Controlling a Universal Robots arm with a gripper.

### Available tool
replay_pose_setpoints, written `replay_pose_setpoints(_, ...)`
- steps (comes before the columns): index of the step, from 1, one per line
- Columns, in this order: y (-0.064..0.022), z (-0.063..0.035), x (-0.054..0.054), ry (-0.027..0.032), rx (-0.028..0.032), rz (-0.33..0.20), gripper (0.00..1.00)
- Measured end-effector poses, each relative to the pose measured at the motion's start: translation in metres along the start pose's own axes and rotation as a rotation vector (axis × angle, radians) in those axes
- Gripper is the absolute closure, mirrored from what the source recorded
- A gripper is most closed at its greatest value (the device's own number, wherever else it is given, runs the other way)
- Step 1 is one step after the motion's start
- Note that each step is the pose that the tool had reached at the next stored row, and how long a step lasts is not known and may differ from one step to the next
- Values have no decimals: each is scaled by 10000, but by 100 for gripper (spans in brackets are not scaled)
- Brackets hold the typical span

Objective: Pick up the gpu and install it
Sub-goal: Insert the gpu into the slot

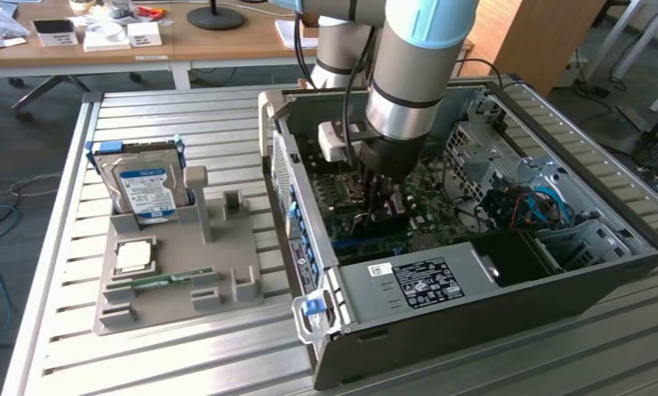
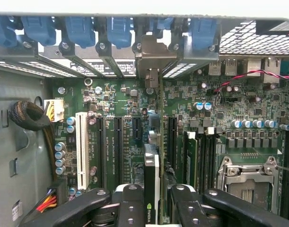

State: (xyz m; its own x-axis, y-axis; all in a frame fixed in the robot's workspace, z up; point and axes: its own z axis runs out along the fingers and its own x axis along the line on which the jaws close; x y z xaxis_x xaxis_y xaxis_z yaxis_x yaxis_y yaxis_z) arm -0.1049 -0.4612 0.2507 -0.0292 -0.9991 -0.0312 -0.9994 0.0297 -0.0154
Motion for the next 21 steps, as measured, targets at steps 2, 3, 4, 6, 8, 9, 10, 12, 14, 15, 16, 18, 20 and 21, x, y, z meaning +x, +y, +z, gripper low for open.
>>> replay_pose_setpoints(2, 2, 0, 1, 1, -1, -1, 74)
replay_pose_setpoints(3, 2, 0, 1, 1, -2, 0, 74)
replay_pose_setpoints(4, 3, 1, 1, 1, -1, 1, 74)
replay_pose_setpoints(6, 5, 2, 1, 3, -2, 3, 74)
replay_pose_setpoints(8, 7, 6, 1, 2, -2, 7, 74)
replay_pose_setpoints(9, 8, 10, 1, -4, 0, 8, 74)
replay_pose_setpoints(10, 8, 11, 1, -5, 1, 10, 74)
replay_pose_setpoints(12, 8, 11, 1, -2, 0, 11, 74)
replay_pose_setpoints(14, 9, 10, 1, 0, 0, 11, 74)
replay_pose_setpoints(15, 9, 10, 1, 1, 0, 11, 74)
replay_pose_setpoints(16, 9, 10, 1, 0, 0, 11, 74)
replay_pose_setpoints(18, 9, 10, 1, 2, -1, 12, 74)
replay_pose_setpoints(20, 10, 13, 2, 6, -3, 11, 74)
replay_pose_setpoints(21, 11, 15, 2, 5, -3, 11, 74)
